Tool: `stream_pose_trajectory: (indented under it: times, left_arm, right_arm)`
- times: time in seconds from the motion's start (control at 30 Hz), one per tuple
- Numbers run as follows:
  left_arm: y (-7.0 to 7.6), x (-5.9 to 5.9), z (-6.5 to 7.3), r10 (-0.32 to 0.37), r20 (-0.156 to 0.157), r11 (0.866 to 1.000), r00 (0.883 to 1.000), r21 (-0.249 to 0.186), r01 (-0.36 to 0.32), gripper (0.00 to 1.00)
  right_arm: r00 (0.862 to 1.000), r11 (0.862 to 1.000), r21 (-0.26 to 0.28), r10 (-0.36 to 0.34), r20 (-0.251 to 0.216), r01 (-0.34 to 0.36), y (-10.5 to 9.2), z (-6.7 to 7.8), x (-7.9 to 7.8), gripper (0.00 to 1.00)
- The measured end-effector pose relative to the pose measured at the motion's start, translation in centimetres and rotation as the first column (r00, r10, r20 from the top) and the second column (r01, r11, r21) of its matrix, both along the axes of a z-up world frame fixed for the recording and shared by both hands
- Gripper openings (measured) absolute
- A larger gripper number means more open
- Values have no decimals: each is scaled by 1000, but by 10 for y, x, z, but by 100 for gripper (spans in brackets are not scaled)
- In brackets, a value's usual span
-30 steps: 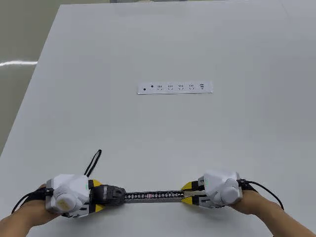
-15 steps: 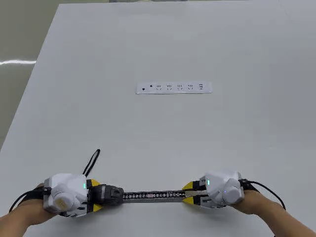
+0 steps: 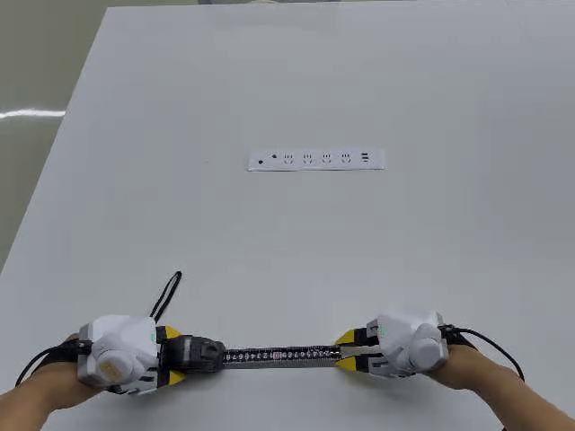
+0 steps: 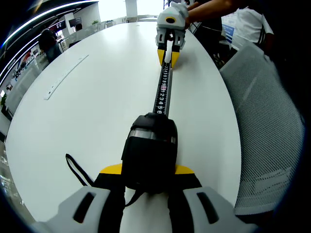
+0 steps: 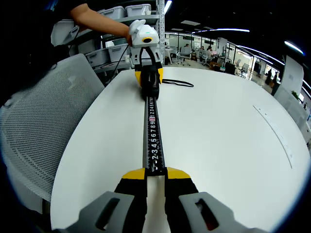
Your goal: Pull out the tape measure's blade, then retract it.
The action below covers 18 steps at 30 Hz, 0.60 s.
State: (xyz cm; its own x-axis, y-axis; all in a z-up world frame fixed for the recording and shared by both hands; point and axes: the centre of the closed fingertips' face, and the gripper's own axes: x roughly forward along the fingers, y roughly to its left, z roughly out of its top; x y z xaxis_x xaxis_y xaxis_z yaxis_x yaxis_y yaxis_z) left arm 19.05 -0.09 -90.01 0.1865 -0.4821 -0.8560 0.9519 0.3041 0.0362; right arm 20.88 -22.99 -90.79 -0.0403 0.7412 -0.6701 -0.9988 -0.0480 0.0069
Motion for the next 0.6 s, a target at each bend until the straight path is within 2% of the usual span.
stream_pose_trajectory:
  times: [0.6]
  left_arm:
    - [0, 0, 0, 0, 0, 1000, 1000, 4, 0, 30]
  right_arm:
    - [1000, 1000, -10, -8, -1, 8, -12, -2, 1, 10]
